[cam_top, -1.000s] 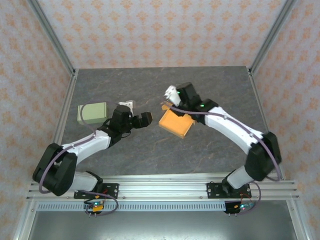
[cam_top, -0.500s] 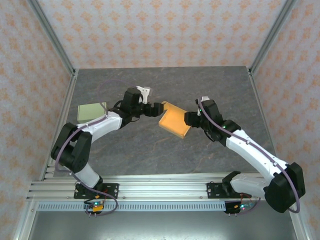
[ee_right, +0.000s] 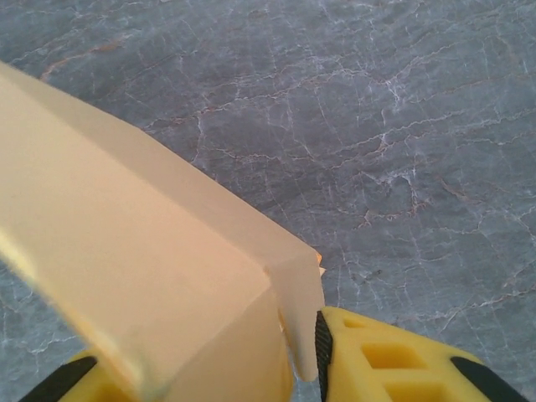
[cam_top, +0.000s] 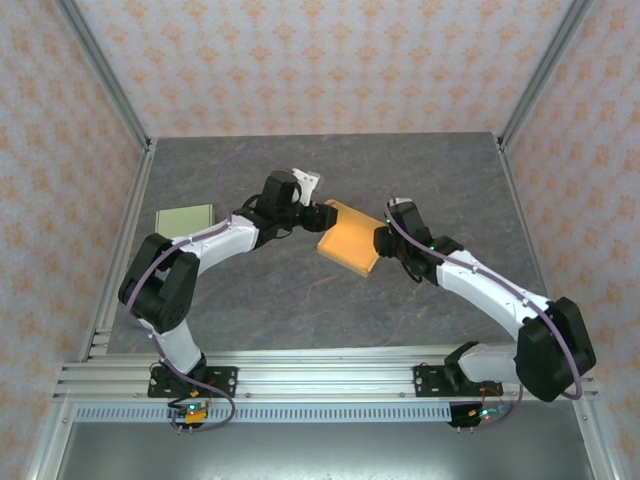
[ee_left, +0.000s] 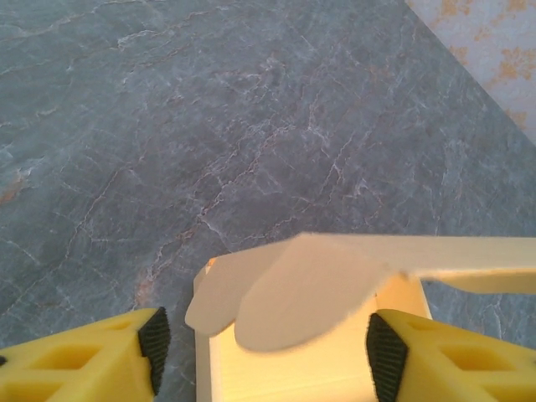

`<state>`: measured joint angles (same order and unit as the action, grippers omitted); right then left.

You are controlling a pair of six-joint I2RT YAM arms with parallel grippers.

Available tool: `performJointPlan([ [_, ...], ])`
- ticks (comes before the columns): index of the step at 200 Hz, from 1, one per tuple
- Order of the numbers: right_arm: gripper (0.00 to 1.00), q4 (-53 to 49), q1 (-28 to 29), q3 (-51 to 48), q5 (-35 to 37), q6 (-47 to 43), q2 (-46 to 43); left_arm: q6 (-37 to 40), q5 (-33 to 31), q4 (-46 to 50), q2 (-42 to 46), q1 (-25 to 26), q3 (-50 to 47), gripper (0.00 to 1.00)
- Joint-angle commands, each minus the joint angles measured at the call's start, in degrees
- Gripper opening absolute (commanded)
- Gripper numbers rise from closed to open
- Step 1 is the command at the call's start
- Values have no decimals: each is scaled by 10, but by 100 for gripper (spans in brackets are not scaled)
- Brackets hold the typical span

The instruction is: Fold the paper box

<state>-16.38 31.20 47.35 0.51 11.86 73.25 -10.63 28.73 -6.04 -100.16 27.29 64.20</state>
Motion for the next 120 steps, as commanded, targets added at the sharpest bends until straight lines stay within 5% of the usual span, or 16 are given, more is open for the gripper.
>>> performJointPlan([
  [1, 32, 43, -2, 5, 22, 30, 8, 1, 7, -10, -18, 12, 20, 60],
  [42, 27, 79, -4, 16, 0, 33, 40, -35, 10, -25, -27, 28, 14, 47],
  [120, 22, 115, -3, 27, -53, 55, 95, -93, -17, -55, 5, 31, -63, 45],
])
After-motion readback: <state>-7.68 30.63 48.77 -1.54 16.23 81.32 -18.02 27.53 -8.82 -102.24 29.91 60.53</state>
